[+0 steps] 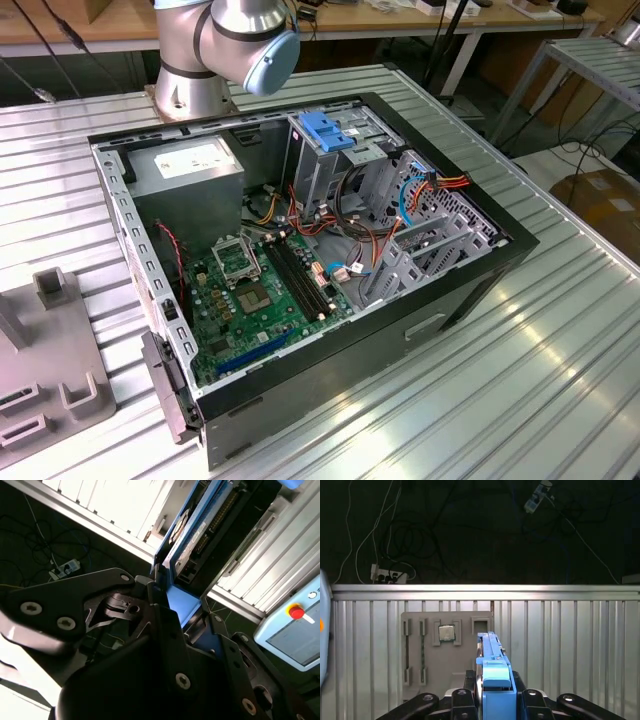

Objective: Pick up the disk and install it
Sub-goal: 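Pick up the disk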

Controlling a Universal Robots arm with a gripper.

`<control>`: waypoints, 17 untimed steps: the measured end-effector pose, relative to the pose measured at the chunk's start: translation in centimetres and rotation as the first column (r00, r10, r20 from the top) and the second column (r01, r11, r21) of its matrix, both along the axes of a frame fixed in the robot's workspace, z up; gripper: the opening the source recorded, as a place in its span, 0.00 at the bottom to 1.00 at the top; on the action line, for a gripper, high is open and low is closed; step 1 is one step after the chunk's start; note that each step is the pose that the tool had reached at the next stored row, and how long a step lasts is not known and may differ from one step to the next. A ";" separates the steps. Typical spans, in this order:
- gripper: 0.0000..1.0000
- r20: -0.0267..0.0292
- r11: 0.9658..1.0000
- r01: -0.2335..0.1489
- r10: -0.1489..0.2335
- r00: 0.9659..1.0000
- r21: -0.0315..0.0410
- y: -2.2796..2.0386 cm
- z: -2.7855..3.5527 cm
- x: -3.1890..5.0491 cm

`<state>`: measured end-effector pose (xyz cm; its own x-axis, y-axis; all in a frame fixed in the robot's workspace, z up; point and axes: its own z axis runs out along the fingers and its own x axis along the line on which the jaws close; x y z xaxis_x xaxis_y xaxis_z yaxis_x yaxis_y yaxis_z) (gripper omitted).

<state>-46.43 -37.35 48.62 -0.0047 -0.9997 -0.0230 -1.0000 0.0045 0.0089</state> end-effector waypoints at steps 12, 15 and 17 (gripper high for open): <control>0.37 -0.005 1.000 0.000 0.000 1.000 0.000 0.00 2.16 0.01; 0.37 -0.005 1.000 0.000 0.000 1.000 0.000 0.00 2.19 0.01; 0.37 -0.005 1.000 0.000 0.000 1.000 0.000 0.00 2.20 0.01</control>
